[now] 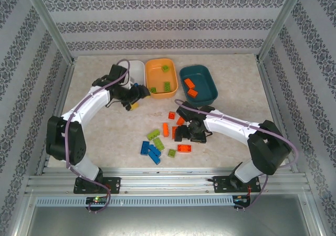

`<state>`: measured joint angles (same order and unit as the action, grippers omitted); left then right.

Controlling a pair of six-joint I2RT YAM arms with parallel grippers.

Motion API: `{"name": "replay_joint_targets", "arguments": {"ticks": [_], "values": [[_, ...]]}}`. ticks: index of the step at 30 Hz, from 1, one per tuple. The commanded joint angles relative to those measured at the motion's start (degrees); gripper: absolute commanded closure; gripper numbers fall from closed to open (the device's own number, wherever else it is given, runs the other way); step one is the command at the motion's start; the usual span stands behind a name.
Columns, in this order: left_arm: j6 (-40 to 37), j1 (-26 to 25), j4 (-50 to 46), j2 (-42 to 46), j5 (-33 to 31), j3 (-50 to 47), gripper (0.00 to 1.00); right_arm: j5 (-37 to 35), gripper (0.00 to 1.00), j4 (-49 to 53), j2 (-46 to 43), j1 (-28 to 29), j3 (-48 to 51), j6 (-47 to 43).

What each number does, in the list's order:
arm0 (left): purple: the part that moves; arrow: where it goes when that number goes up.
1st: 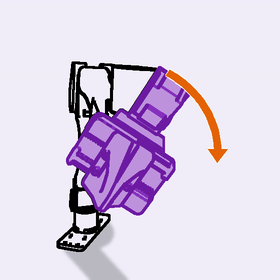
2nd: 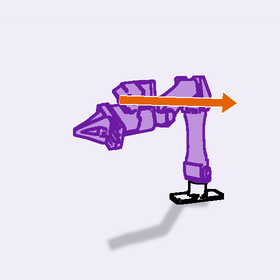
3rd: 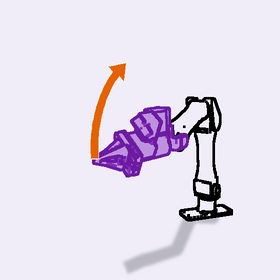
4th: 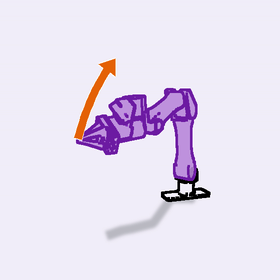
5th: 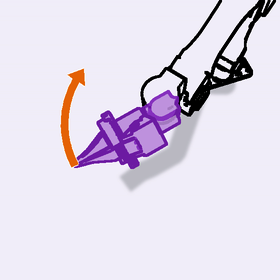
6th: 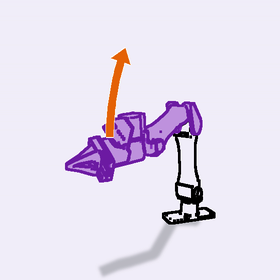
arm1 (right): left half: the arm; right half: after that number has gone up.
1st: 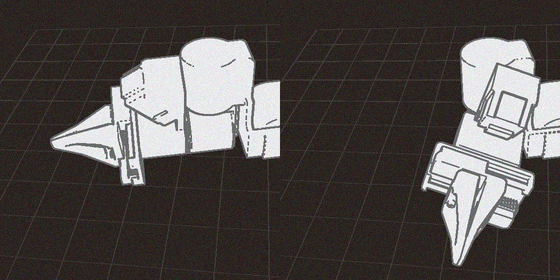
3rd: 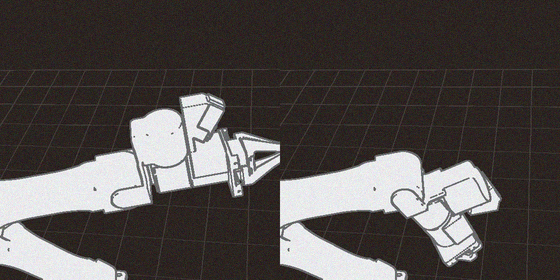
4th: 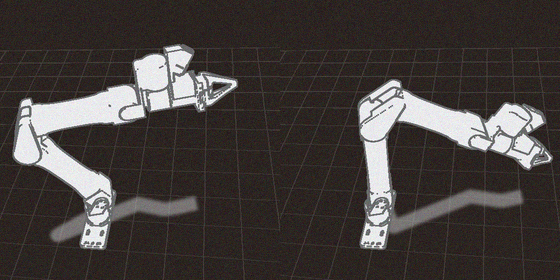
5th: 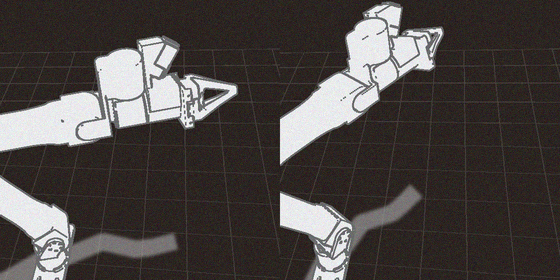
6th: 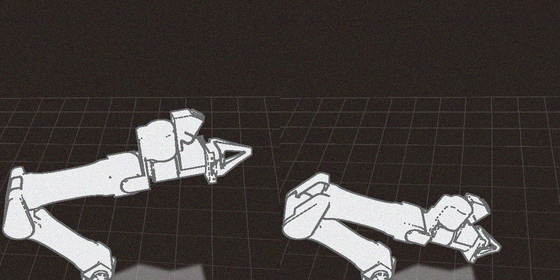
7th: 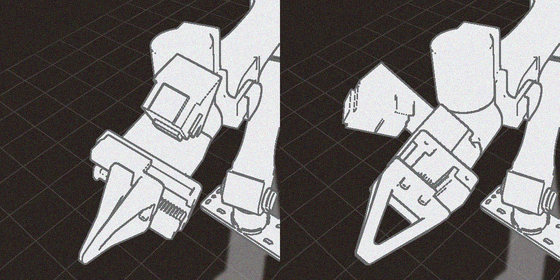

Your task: Sort the legos into containers by color

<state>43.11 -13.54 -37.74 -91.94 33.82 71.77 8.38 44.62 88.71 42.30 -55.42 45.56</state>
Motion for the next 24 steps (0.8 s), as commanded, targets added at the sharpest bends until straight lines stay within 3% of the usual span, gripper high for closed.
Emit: {"name": "replay_joint_targets", "arguments": {"ticks": [1, 14, 24], "values": [[-4.5, 0.5, -2.5, 4.1, 0.3, -3.3, 0.21, -0.3, 0.14, 0.3, 2.5, 1.2, -1.8, 2.4], [-3.4, 0.6, -0.7, 8.5, 2.8, -9.0, 0.14, -0.8, 0.15, -0.1, 9.6, 4.8, -3.8, 6.2], [-2.2, 0.5, 1.0, 8.1, 3.9, -10.4, 0.12, 0.0, 0.25, -0.9, 10.3, 5.2, -0.9, 8.4]]}}
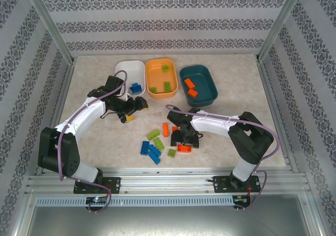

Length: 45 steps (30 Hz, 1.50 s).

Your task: Sort the legos into containers by color

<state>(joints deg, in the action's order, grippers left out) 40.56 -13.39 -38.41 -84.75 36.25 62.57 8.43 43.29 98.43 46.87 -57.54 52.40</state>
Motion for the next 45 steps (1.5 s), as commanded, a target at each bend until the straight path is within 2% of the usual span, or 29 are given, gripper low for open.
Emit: {"name": "replay_joint_targets", "arguments": {"ticks": [1, 10, 15, 20, 25, 29, 33, 38, 45], "values": [[0.7, 0.4, 2.1, 0.8, 1.7, -1.3, 0.12, 0.0, 0.26, 0.3, 0.5, 0.6, 1.7, 1.7], [0.9, 0.5, 2.3, 0.6, 1.6, -1.5, 0.10, -2.0, 0.45, 1.7, -3.6, 0.6, 2.7, 1.7], [0.9, 0.4, 2.0, 1.2, 1.4, -1.3, 0.09, -2.3, 0.46, 3.6, -7.0, -1.0, 0.3, -0.1], [0.0, 0.4, 0.5, 2.6, 0.5, -1.4, 0.08, 0.9, 0.46, 2.2, -12.5, -8.6, -2.1, -1.1], [-0.8, 0.4, -0.2, 5.3, -0.4, -3.2, 0.08, 6.3, 0.46, -0.6, -14.7, -20.9, -8.0, -3.8], [-1.5, 0.4, -1.2, 8.0, -0.9, -4.7, 0.04, 8.3, 0.46, -1.3, -11.6, -29.2, -14.8, -5.0], [-2.6, 0.4, -2.9, 10.4, -1.3, -6.2, 0.00, 8.8, 0.46, -2.9, -5.1, -33.9, -21.7, -4.8], [-4.7, 0.2, -6.2, 13.5, -0.7, -7.1, 0.00, 9.2, 0.46, -4.8, 4.7, -36.0, -29.9, -4.6], [-8.0, -0.2, -14.4, 19.8, -6.3, -8.0, 0.00, 5.3, 0.45, -4.0, 14.8, -36.9, -37.1, -4.1]]}}
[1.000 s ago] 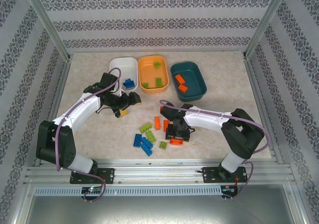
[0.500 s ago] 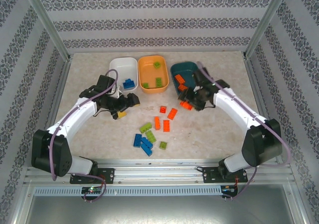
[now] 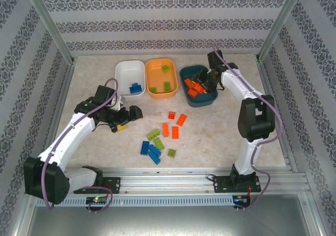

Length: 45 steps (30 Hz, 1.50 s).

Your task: Sort the legos into containers by color

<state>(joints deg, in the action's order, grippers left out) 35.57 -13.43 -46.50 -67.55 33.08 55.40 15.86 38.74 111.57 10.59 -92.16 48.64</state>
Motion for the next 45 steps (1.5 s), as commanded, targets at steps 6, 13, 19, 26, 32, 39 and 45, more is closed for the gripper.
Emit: {"name": "replay_joint_targets", "arguments": {"ticks": [6, 13, 19, 26, 32, 39, 45], "values": [[-5.0, -0.4, -11.4, 7.1, -6.4, -1.5, 0.00, -4.1, 0.42, 0.5, 6.0, -1.0, -4.2, -0.6], [-6.7, -0.3, -14.0, 7.6, -7.7, -1.4, 0.00, -4.7, 0.29, 1.8, 8.4, -1.2, -6.1, -1.2], [-8.3, -0.4, -12.8, 5.3, -7.0, -0.9, 0.01, -6.1, 0.24, 2.9, 5.7, -1.3, -6.2, -1.8], [-9.0, -0.7, -8.0, 0.2, -5.2, -0.1, 0.04, -6.1, 0.23, 4.2, -3.0, 0.2, -3.6, -4.6], [-9.8, -3.1, -4.6, -5.9, -5.1, 1.2, 0.06, -6.6, 0.27, 11.9, -7.7, 7.3, 0.2, -11.2], [-13.1, -8.3, -4.2, -12.7, -8.4, 4.5, 0.08, -6.6, 0.32, 12.2, -10.0, 17.7, 11.0, -9.0], [-17.1, -13.4, -6.5, -18.8, -11.3, 8.4, 0.09, -3.9, 0.37, 6.6, -8.0, 19.5, 17.7, -4.9]]}}
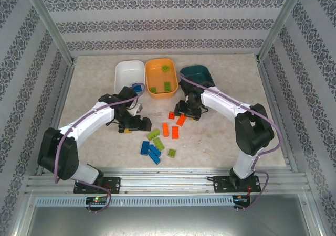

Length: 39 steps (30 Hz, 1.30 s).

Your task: Sort the legos into containers by color

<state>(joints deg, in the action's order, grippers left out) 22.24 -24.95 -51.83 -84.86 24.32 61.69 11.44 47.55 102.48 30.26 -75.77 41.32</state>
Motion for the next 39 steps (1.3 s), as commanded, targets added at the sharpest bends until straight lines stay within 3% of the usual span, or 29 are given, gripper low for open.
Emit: {"name": "replay_joint_targets", "arguments": {"ticks": [1, 19, 25, 32, 39], "values": [[-4.0, -2.2, -1.3, -2.0, -2.6, 2.4, 0.09, -0.1, 0.38, -2.1, 1.7, -0.1, 1.3, 2.3], [-2.1, -2.6, -1.8, 3.1, -4.5, -2.5, 0.08, -2.3, 0.40, 3.2, 16.0, 0.5, -9.1, -2.8], [-2.3, -2.6, -1.8, 3.8, -5.0, -3.3, 0.08, -3.8, 0.52, 5.5, 18.0, 1.3, -11.0, -3.8], [-3.0, -2.6, -1.4, 2.7, -4.8, -3.0, 0.08, -4.5, 0.62, 6.3, 15.9, 1.4, -9.3, -4.0], [-3.6, -2.6, -0.7, 0.5, -4.2, -1.4, 0.08, -3.9, 0.64, 6.2, 9.8, 1.5, -7.1, -3.6]]}}
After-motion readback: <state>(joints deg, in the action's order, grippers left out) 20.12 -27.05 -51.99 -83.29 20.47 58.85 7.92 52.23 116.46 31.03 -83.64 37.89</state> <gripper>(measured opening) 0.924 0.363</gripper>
